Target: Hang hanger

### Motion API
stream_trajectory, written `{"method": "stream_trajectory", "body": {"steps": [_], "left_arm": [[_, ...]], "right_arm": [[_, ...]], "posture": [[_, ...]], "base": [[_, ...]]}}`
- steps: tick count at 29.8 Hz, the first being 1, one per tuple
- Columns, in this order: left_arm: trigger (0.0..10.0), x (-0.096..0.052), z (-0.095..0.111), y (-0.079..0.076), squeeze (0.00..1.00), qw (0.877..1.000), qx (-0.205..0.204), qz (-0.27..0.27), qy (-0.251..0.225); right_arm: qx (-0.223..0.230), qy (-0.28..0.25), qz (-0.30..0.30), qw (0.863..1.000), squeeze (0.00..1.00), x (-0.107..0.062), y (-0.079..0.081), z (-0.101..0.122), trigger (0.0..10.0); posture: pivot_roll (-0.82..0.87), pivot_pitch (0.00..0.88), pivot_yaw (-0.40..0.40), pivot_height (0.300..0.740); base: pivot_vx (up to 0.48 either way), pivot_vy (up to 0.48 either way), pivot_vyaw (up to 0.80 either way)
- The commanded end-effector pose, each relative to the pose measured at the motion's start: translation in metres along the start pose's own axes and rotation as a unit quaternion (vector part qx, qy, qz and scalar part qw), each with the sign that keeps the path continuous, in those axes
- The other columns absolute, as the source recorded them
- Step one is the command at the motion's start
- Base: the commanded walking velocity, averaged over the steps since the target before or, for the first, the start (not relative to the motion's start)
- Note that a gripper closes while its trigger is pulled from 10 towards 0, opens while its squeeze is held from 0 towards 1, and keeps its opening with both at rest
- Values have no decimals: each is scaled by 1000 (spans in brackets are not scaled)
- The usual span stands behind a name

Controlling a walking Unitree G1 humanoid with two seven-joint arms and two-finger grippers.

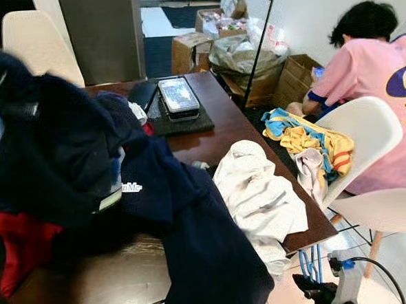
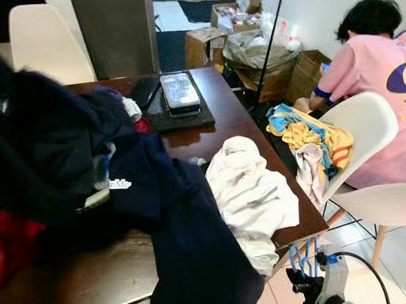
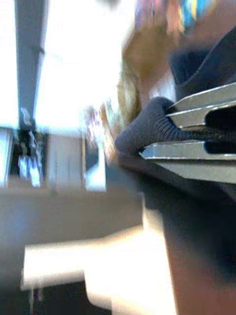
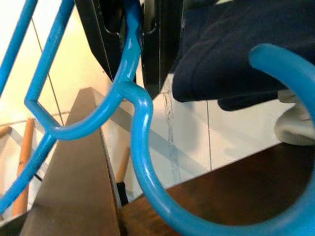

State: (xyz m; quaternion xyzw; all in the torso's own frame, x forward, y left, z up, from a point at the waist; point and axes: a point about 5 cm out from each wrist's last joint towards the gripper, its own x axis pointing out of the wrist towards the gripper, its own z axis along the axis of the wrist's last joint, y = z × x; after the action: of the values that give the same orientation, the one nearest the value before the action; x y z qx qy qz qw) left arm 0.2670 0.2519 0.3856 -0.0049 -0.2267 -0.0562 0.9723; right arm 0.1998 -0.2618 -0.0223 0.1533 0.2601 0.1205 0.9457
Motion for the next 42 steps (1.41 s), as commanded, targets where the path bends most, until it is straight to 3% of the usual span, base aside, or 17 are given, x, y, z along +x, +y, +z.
{"method": "stream_trajectory", "body": {"steps": [1,2,9,10,11,12,13,14,16,17,18,19,20,21,30,33,42], "left_arm": [[0,8,8,-18,0,995,-29,-93,-3],[0,13,18,-31,0,987,-10,-160,-19],[0,16,24,-39,0,979,9,-202,-29],[0,21,34,-50,0,962,2,-271,-41],[0,21,34,-50,0,962,2,-271,-41],[549,23,46,-60,0,939,2,-340,-56],[549,23,46,-60,0,939,2,-340,-56],[1490,25,55,-67,0,921,8,-382,-69],[1490,25,55,-67,0,921,8,-382,-69],[1765,25,62,-72,0,908,18,-411,-84],[3216,27,71,-73,0,905,28,-412,-104],[9216,28,82,-73,0,905,30,-405,-124],[9216,28,82,-73,0,905,30,-405,-124],[10000,30,91,-73,0,905,30,-401,-138],[10000,33,100,-80,0,905,22,-393,-160],[10000,39,76,-89,0,904,-12,-403,-140],[10000,41,56,-108,0,897,-66,-417,-127]], "right_arm": [[-2,-11,-3,1000,0,-1,0,1,10000],[-1,-11,-3,1000,0,-1,0,1,10000],[-1,-11,-3,1000,0,0,1,1,10000],[0,-13,-5,1000,0,0,1,1,10000],[0,-13,-5,1000,0,0,1,1,10000],[-1,-16,-9,1000,0,0,1,1,10000],[-1,-16,-9,1000,0,0,1,1,10000],[-1,-19,-12,1000,0,0,1,1,10000],[-1,-19,-12,1000,0,0,1,1,10000],[0,-21,-14,1000,0,0,1,2,10000],[0,-22,-16,1000,0,1,1,2,10000],[1,-23,-16,1000,0,1,1,2,10000],[1,-23,-16,1000,0,1,1,2,10000],[1,-24,-16,1000,0,1,1,2,10000],[4,-28,-16,999,0,2,1,4,10000],[6,-34,-18,999,0,2,1,5,10000],[7,-39,-21,999,0,1,1,6,10000]], "posture": [[135,81,-70,740],[136,77,-67,740],[135,75,-68,740],[127,73,-57,740],[127,73,-57,740],[118,70,-44,740],[118,70,-44,740],[119,71,-42,740],[119,71,-42,740],[119,72,-42,740],[116,74,-40,740],[116,76,-39,740],[116,76,-39,740],[118,77,-38,740],[116,82,-31,740],[108,82,-28,740],[106,84,-22,740]], "base": [[0,0,0],[0,0,0],[0,0,0],[0,0,0],[0,0,0],[0,0,0],[0,0,0],[0,0,0],[0,0,0],[0,0,0],[0,0,0],[0,0,0],[0,0,0],[0,0,0],[-121,0,0],[-281,0,0],[-289,0,0]]}}
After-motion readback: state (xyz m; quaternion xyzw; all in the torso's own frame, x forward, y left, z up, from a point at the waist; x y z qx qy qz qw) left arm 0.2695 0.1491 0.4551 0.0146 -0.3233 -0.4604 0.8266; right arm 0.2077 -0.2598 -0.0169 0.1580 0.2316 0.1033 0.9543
